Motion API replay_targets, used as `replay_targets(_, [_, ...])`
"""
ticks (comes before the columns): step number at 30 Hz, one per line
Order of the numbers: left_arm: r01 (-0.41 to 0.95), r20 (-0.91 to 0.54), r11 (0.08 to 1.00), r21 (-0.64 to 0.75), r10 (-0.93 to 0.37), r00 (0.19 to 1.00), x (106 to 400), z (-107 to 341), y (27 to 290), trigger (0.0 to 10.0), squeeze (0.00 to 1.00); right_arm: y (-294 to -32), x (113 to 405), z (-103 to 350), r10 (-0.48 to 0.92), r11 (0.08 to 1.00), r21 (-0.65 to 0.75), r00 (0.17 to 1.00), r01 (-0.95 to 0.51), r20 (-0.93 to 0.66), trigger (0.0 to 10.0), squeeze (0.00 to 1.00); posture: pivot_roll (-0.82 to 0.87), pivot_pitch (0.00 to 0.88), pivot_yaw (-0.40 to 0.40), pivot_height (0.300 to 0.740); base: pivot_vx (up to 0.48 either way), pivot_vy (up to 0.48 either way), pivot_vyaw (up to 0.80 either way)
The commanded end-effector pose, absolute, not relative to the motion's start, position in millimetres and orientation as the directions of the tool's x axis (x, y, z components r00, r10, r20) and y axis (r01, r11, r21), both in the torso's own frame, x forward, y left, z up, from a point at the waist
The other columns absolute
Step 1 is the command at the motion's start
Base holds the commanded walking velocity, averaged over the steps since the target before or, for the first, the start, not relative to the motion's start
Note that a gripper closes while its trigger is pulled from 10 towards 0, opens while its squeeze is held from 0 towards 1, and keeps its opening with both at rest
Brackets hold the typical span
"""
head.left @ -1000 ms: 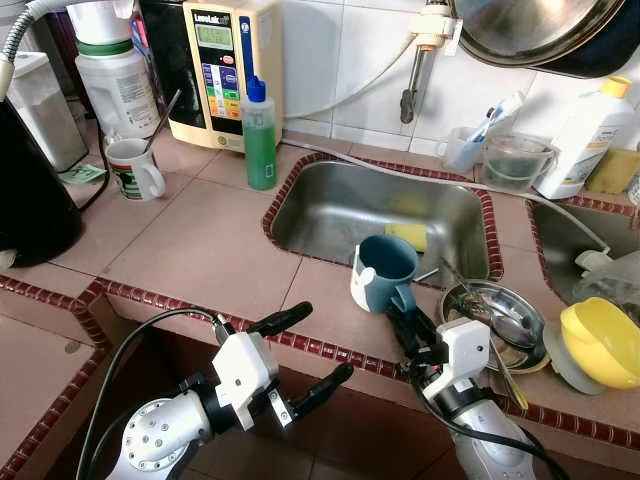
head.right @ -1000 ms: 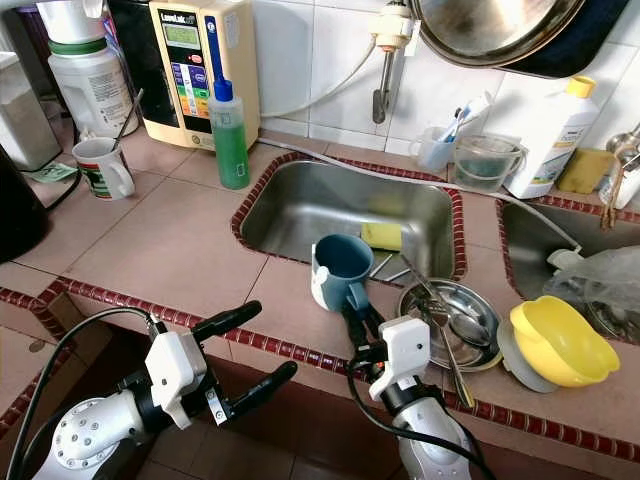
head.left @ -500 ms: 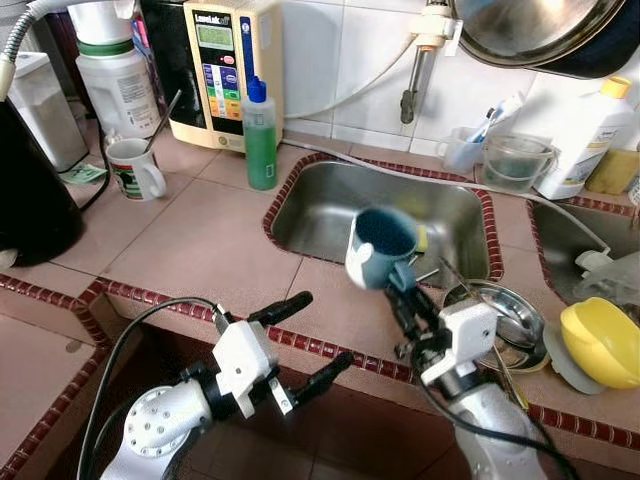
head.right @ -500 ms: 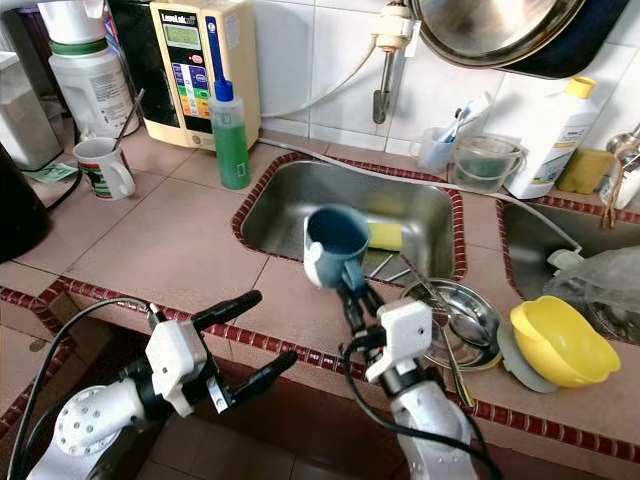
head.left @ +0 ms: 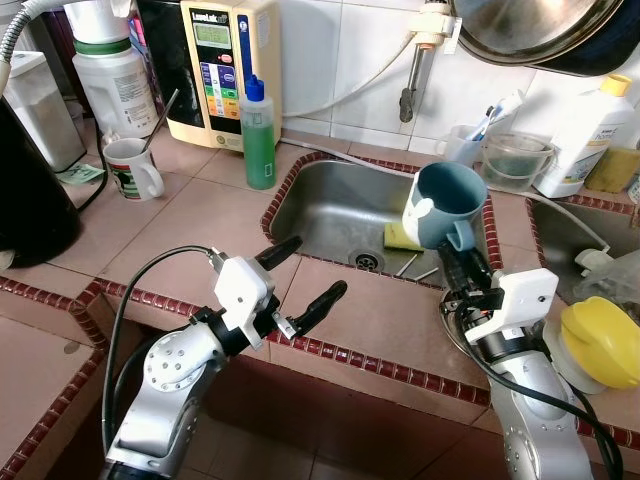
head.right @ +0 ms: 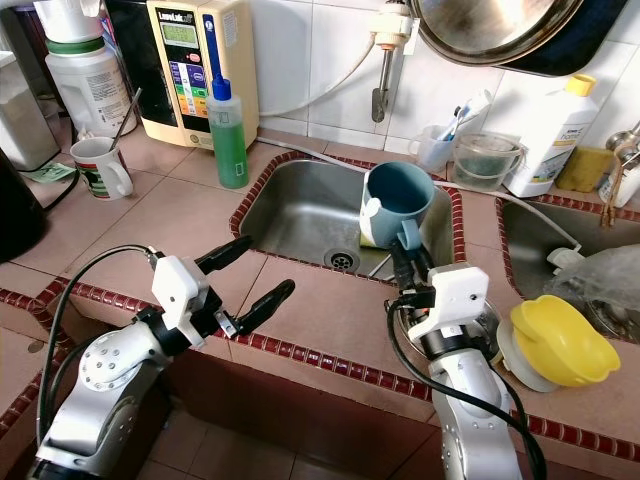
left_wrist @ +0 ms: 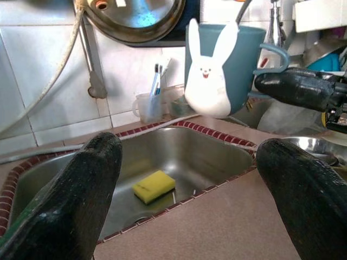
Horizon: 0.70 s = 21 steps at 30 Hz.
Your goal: Kitchen organization
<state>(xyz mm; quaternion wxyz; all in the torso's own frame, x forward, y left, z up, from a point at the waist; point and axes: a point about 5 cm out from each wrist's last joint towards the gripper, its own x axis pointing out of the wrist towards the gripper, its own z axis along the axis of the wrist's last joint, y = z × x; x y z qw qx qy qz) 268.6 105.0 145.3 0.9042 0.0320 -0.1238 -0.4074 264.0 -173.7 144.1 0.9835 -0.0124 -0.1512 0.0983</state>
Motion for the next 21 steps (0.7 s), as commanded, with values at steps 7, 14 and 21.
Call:
replay_targets(7, [0.731,0.228,0.666,0.149,-0.743,0.630,278.6,155.8,102.1,10.0,0.00,-183.2,273.5,156.6,0.167,0.986,-0.059,0.930,-0.156,0.327,10.0,0.00,-0.01,0.000,-0.009,0.740,0.000,0.000,0.00])
replay_targets(14, [0.750,0.240,0.648,0.137,-0.756,0.609,280.3,161.8,98.3,10.0,0.00,-188.3,279.9,161.5,0.163,0.986,-0.073,0.929,-0.147,0.333,10.0,0.00,-0.01,0.000,-0.010,0.740,0.000,0.000,0.00])
replay_targets(21, [0.763,0.248,0.634,0.125,-0.765,0.595,278.4,164.7,94.4,10.0,0.00,-195.8,282.6,164.0,0.141,0.989,-0.077,0.934,-0.123,0.327,10.0,0.00,-0.01,0.000,-0.009,0.740,0.000,0.000,0.00])
